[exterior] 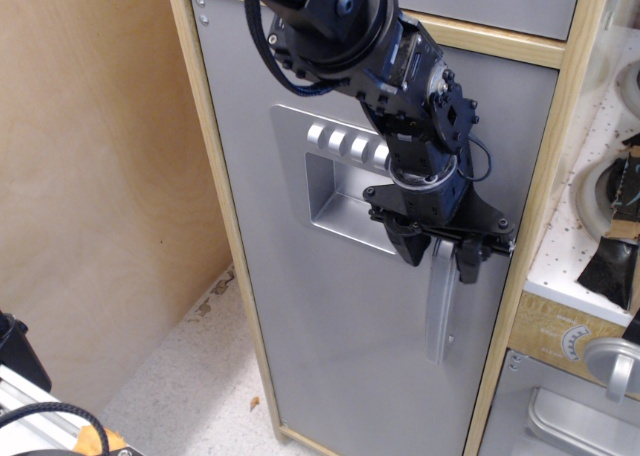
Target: Open fridge
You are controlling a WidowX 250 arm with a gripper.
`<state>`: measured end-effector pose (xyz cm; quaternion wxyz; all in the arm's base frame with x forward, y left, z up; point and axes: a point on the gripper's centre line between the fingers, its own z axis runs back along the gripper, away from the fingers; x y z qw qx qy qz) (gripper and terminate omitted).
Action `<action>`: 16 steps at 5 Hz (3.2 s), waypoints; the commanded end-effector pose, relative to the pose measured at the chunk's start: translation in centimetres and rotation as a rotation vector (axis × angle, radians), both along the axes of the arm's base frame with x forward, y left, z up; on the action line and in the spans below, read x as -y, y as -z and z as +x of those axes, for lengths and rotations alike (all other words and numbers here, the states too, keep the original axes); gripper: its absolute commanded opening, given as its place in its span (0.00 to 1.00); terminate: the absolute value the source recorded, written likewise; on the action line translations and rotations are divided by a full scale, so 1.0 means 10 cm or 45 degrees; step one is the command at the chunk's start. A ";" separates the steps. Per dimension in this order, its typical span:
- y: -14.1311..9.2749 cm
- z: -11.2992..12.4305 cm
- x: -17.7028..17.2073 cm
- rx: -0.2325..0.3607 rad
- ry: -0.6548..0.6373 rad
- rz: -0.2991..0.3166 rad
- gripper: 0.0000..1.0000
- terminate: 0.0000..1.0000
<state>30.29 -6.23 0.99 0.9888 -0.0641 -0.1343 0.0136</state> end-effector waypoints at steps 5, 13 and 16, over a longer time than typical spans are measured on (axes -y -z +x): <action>-0.16 -1.05 0.01 -0.131 -0.291 0.060 1.00 0.00; -0.56 -0.13 0.93 0.051 0.019 0.149 1.00 0.00; -0.41 -0.43 0.34 -0.115 0.024 0.175 1.00 0.00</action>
